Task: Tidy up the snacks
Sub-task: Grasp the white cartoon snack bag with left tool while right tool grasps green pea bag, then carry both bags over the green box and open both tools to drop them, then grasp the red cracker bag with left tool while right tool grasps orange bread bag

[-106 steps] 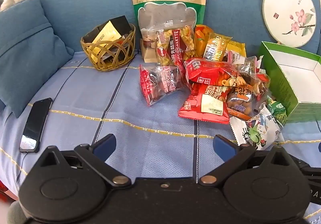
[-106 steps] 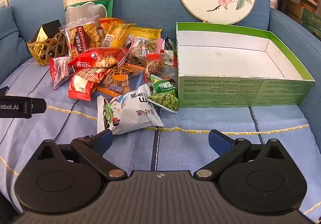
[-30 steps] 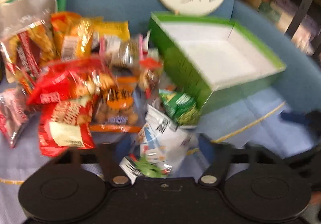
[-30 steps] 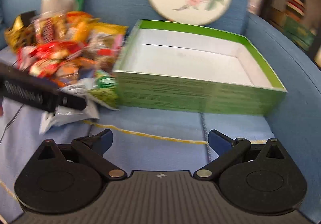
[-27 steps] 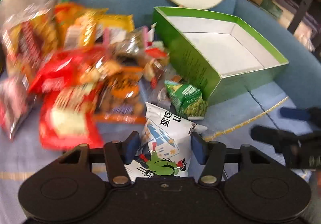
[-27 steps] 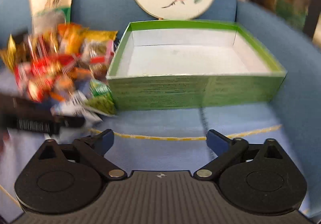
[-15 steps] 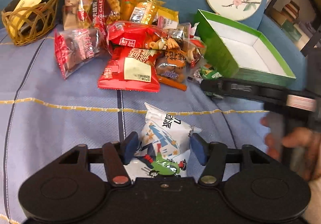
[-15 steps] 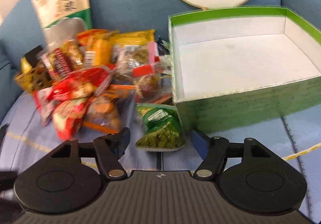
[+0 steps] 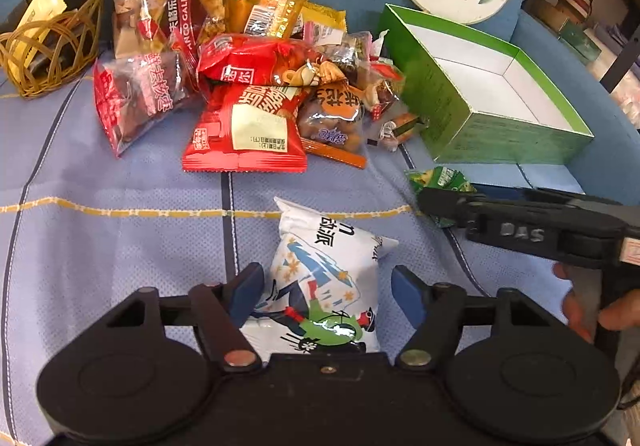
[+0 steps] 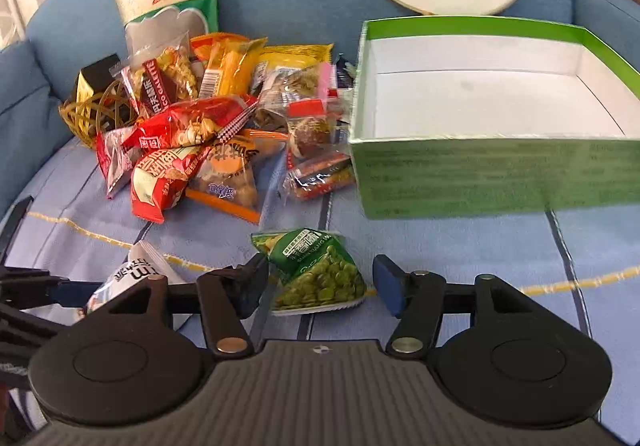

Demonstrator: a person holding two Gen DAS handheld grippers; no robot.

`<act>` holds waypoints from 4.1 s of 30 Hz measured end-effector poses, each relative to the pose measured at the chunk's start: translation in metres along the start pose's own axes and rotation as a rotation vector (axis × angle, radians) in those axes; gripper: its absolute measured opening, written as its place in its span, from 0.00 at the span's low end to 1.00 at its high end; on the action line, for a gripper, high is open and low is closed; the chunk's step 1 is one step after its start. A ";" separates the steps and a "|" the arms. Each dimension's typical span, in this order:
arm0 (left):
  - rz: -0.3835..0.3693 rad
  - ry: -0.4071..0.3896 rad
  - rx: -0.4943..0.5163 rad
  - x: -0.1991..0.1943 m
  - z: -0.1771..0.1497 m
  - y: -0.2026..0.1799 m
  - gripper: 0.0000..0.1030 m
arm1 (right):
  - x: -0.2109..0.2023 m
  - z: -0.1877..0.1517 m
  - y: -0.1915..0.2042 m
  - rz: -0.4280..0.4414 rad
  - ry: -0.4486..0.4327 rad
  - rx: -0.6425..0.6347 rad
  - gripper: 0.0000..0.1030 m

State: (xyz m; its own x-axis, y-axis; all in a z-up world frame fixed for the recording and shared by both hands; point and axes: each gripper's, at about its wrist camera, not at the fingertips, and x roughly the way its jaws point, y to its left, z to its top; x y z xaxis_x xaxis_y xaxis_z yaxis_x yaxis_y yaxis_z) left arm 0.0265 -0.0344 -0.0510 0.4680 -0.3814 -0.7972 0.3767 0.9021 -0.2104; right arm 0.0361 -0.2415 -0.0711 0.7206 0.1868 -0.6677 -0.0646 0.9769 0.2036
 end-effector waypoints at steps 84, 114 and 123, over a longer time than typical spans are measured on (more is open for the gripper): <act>-0.138 -0.188 -0.296 -0.026 0.025 0.071 0.74 | -0.012 -0.013 0.058 0.161 -0.019 -0.134 1.00; -0.063 -0.154 -0.327 0.000 0.026 0.084 0.98 | 0.079 0.043 0.067 -0.006 0.016 -0.049 0.77; -0.053 -0.130 -0.313 -0.004 0.026 0.075 0.57 | 0.033 0.016 0.062 0.050 0.060 -0.066 0.69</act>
State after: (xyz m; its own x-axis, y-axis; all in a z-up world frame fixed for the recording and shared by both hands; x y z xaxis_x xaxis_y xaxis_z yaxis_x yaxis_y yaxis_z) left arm 0.0738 0.0291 -0.0487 0.5596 -0.4340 -0.7061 0.1491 0.8908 -0.4293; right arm 0.0667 -0.1764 -0.0696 0.6726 0.2396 -0.7002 -0.1461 0.9705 0.1918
